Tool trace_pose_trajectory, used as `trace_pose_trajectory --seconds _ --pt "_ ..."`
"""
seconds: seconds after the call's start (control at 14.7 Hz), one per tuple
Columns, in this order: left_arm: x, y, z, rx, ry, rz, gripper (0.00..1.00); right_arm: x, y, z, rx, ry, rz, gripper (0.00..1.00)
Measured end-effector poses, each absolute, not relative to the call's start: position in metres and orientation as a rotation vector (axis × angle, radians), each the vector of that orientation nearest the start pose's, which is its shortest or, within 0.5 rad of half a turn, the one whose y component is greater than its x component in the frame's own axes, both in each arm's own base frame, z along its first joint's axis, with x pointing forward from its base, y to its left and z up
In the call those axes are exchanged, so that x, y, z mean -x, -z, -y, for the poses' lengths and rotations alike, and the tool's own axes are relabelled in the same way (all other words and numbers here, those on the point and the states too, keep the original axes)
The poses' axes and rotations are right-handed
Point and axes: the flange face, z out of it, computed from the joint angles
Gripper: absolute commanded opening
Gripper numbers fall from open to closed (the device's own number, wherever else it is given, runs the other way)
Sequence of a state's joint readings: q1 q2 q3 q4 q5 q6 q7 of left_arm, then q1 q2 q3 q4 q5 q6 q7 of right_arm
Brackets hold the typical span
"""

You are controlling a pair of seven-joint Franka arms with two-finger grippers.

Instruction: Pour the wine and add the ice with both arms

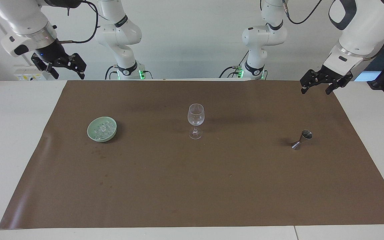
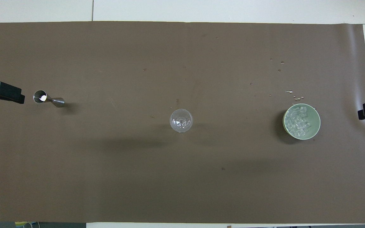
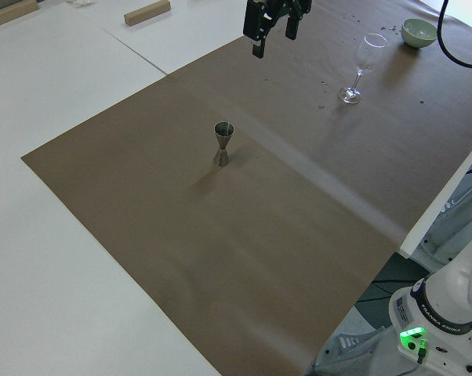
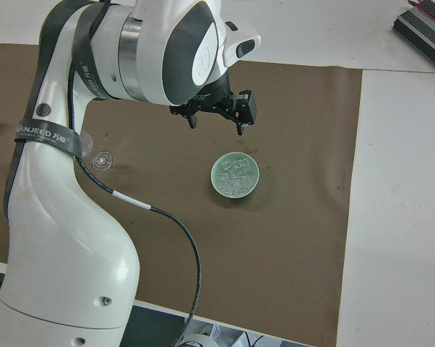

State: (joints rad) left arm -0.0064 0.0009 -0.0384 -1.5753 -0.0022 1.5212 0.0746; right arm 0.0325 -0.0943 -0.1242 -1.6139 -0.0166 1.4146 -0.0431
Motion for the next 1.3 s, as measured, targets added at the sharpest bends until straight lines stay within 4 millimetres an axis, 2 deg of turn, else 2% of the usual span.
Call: trace_pose_trajectory --seconds 0.75,0.95,1.09,1.3 --pt "-0.549 -0.618 0.024 3.139 -0.087 -0.152 1.0 -0.506 -0.641 0.052 3.134 -0.166 -0.077 1.0" --pt "-0.549 -0.616 0.014 3.184 -0.098 0.091 1.0 -0.506 -0.641 0.052 3.134 -0.166 -0.077 1.0" --pt "-0.551 -0.609 -0.004 3.243 -0.136 0.328 1.0 -0.506 -0.641 0.052 3.134 -0.166 -0.077 1.0" --pt "-0.564 -0.58 -0.034 3.261 -0.262 0.739 1.0 -0.506 -0.641 0.052 3.134 -0.166 -0.077 1.0"
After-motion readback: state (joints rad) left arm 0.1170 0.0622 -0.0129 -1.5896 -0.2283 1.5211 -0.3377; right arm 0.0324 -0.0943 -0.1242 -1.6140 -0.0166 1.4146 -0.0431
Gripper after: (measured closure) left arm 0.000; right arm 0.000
